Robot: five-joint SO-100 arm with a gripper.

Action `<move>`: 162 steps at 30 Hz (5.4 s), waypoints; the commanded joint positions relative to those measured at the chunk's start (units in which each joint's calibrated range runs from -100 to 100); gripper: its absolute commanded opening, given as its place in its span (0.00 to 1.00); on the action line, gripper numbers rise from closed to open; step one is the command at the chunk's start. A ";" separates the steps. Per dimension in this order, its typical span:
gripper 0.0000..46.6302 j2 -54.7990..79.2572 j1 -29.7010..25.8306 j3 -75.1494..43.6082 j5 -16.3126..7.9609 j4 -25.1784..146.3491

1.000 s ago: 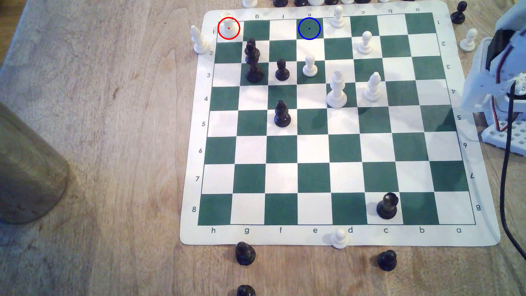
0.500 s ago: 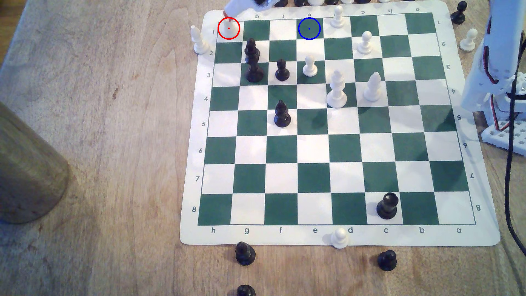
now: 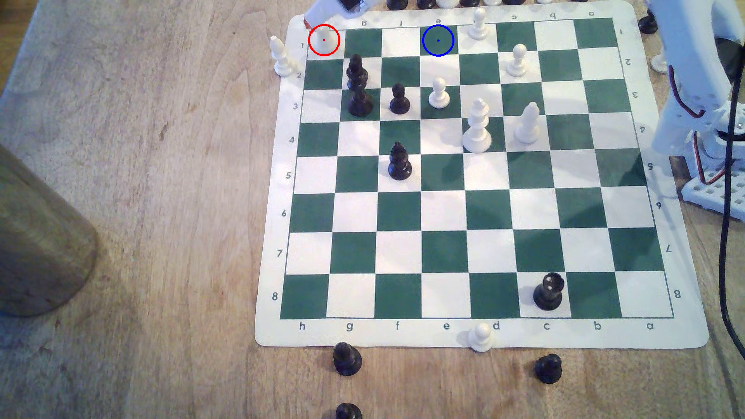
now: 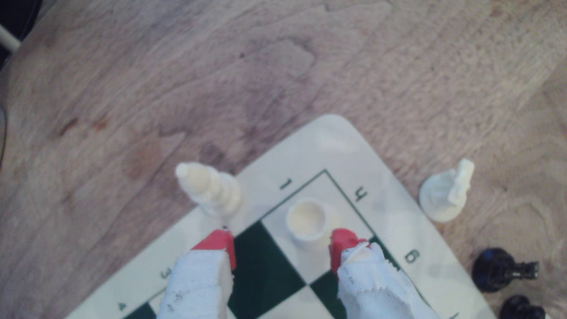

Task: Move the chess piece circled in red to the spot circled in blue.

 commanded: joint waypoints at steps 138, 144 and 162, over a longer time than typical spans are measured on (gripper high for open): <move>0.29 -31.05 7.72 58.18 6.50 -21.69; 0.28 -30.88 8.58 58.18 6.98 -21.77; 0.34 -33.26 9.28 60.35 7.57 -20.13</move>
